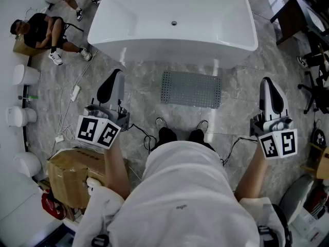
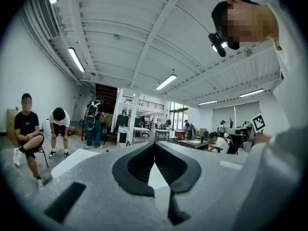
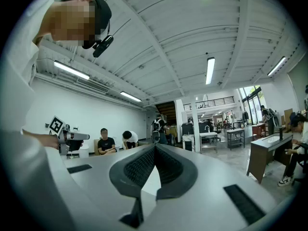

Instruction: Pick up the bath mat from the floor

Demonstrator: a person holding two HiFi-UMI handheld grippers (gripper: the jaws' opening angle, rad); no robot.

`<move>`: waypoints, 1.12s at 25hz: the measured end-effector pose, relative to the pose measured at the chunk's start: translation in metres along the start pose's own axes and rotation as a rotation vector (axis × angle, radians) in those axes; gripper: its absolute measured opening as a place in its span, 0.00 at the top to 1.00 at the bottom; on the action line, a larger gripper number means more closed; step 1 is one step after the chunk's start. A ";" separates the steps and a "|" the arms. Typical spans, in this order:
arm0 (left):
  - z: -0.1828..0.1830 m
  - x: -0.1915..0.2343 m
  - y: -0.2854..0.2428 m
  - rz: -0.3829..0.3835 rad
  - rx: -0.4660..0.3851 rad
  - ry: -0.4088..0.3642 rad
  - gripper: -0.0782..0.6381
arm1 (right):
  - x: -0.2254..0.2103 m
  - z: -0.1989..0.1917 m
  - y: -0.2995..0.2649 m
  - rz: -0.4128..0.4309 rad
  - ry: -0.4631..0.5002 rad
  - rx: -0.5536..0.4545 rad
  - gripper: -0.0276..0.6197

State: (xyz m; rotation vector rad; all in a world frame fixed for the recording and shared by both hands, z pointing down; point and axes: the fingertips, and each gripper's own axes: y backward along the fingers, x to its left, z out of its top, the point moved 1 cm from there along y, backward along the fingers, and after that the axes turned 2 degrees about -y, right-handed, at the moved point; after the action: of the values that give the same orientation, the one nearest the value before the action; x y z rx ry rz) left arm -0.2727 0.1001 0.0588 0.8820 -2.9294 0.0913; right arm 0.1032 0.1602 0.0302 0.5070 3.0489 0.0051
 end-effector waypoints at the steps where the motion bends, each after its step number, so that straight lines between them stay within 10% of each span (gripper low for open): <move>1: 0.001 0.000 0.000 0.001 -0.001 0.000 0.87 | 0.000 0.000 0.000 -0.002 0.002 0.002 0.95; 28: -0.036 -0.059 -0.036 0.024 0.097 0.028 0.87 | -0.088 -0.039 0.045 -0.102 -0.099 0.068 0.94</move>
State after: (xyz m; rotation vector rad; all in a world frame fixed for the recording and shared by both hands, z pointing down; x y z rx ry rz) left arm -0.2017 0.1054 0.0906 0.8507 -2.9318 0.2471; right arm 0.1992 0.1747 0.0741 0.3435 2.9817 -0.1250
